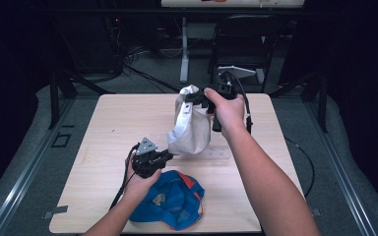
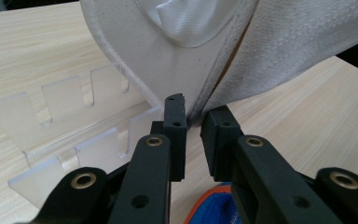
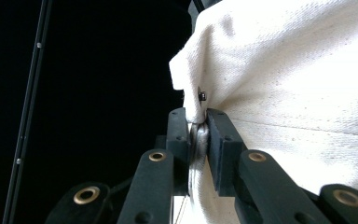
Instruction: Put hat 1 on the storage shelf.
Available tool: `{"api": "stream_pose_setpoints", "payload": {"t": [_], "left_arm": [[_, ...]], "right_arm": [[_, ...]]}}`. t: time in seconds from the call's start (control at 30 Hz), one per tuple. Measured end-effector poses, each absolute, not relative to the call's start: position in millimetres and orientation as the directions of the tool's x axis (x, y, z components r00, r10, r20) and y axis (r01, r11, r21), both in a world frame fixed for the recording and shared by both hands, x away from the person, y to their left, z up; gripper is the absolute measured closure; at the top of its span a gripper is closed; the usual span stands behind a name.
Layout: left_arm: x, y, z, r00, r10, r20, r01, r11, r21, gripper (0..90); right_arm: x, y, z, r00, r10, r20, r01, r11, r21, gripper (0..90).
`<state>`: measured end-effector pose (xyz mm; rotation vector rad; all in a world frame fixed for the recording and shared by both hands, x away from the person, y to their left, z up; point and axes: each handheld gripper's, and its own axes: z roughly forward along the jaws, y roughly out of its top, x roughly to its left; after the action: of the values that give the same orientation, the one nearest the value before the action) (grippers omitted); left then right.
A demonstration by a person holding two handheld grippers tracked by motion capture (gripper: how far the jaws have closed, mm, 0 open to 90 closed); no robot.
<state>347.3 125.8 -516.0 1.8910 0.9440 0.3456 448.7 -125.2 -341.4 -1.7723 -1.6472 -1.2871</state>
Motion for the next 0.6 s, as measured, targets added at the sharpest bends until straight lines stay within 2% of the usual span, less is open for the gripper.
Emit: {"api": "stream_pose_setpoints", "payload": {"t": [0.6], "left_arm": [[346.5, 132.8, -528.0, 0.64, 0.739, -0.21, 0.504, -0.197, 0.841, 81.5]], "right_arm": [[448.8, -113.4, -347.6, -0.136, 0.599, 0.789, 0.934, -0.187, 0.303, 78.1]]}}
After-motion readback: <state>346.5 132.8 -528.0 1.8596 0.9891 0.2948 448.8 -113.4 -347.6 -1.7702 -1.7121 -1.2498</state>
